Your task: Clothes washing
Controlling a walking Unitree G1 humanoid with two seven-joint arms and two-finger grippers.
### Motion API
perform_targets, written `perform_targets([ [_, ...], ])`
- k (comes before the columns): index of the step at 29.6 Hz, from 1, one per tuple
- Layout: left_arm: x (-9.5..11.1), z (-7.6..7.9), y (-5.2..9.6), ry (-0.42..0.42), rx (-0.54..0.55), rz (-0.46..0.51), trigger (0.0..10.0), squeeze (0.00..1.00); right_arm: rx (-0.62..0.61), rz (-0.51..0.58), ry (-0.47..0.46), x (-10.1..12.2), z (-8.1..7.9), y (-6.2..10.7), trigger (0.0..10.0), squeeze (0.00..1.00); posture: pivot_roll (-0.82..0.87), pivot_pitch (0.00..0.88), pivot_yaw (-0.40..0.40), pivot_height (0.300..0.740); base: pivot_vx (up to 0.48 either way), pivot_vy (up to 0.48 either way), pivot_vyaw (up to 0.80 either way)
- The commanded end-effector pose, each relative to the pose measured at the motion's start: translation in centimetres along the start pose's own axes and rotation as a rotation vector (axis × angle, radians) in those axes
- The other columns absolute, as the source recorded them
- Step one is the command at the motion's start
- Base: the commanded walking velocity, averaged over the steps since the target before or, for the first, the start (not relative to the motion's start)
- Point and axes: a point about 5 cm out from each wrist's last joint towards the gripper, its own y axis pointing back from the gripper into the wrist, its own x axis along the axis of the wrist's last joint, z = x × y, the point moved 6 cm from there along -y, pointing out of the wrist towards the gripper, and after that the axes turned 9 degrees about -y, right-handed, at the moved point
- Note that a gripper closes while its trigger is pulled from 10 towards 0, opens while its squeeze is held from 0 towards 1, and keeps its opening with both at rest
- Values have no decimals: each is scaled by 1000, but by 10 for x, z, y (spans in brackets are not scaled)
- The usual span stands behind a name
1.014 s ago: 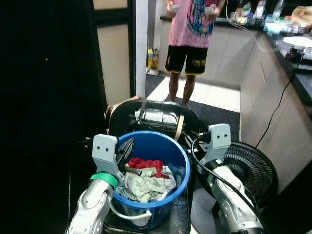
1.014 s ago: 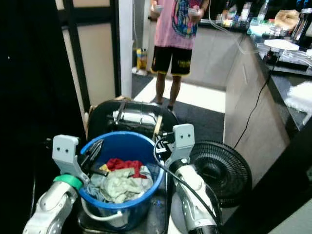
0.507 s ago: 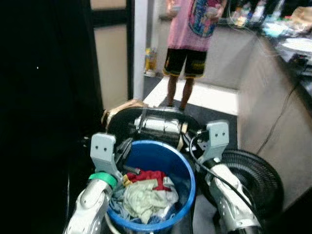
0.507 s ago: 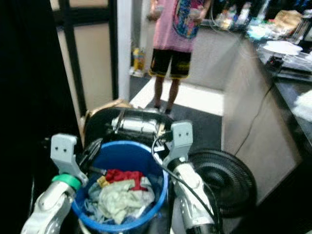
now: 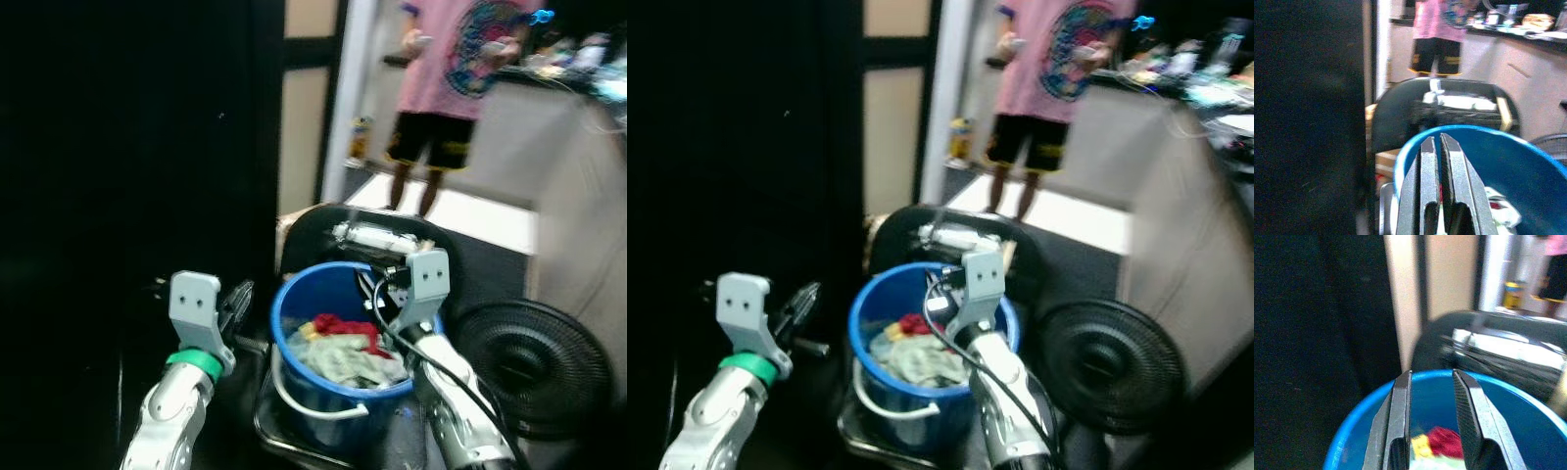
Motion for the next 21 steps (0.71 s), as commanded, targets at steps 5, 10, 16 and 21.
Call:
perform_targets([
  [5, -2, -2, 1, 26, 3, -3, 10000, 0, -11, -16, 19, -4, 2, 0, 10000, 0, -12, 4, 18, 740, 0, 0, 0],
  [10, -2, -3, 2, 29, 5, -4, 10000, 0, -24, -24, 28, -5, 5, -1, 10000, 0, -12, 5, 19, 740, 0, 0, 0],
  [16, -6, -4, 5, 31, 10, -13, 10000, 0, -42, -27, 34, -6, 9, 1, 10000, 0, -14, 3, 20, 740, 0, 0, 0],
  [21, -9, -2, 6, 44, 2, -26, 10000, 0, -45, -25, 36, -7, 10, 2, 10000, 0, -16, 3, 22, 740, 0, 0, 0],
])
